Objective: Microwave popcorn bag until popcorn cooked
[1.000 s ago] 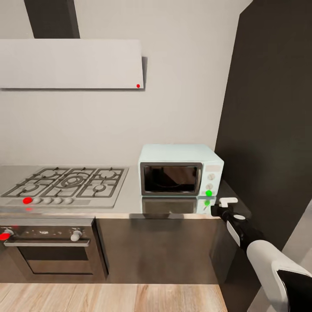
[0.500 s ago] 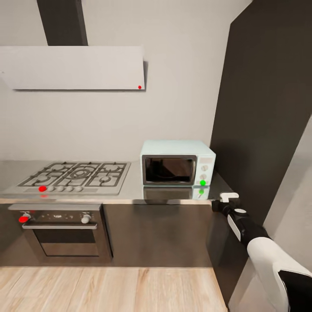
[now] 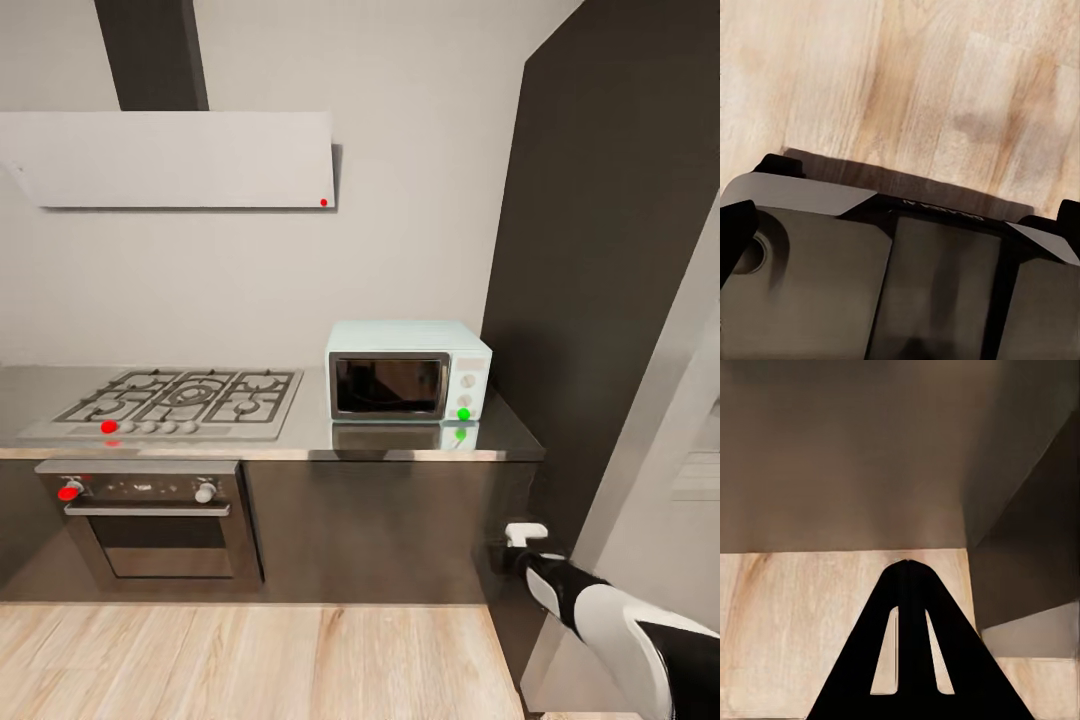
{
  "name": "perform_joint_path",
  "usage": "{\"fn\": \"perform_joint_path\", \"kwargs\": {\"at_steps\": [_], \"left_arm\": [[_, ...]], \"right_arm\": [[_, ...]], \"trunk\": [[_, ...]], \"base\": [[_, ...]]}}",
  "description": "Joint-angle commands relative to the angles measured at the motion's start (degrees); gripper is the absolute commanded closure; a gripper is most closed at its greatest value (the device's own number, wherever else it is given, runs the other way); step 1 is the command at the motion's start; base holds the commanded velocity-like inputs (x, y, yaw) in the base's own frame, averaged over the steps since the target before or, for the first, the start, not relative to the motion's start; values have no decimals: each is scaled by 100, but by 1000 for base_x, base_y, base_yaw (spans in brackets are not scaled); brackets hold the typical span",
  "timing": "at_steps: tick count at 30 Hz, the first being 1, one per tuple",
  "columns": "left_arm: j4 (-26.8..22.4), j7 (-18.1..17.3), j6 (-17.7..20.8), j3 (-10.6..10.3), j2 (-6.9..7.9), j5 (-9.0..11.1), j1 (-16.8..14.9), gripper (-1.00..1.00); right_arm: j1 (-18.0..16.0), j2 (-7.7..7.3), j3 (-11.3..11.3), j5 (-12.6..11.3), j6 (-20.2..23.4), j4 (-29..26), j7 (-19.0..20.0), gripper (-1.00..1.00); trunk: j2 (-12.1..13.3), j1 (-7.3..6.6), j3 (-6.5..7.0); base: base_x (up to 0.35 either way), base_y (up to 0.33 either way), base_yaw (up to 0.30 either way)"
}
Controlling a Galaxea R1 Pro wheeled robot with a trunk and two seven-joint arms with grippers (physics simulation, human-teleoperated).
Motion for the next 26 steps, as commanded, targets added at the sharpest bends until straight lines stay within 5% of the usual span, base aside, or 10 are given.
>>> {"fn": "perform_joint_path", "kwargs": {"at_steps": [1,13,14,26], "left_arm": [[4,12,-18,-48,-2,37,-4,-100],[3,13,-18,-48,-2,37,-4,-100],[-57,4,-44,-92,824,-77,-4,-100],[-57,4,-44,-92,824,-77,-4,-100]], "right_arm": [[4,-30,-46,58,-58,64,15,100],[2725,-6,-22,71,-314,169,-52,100],[4050,344,-31,100,-598,134,-48,100],[4049,346,-31,100,-598,134,-49,100]], "trunk": [[-5,0,-7],[-5,0,-7],[-5,0,-7],[-5,0,-7]], "base": [[0,0,0],[0,0,0],[0,0,0],[0,0,0]]}}
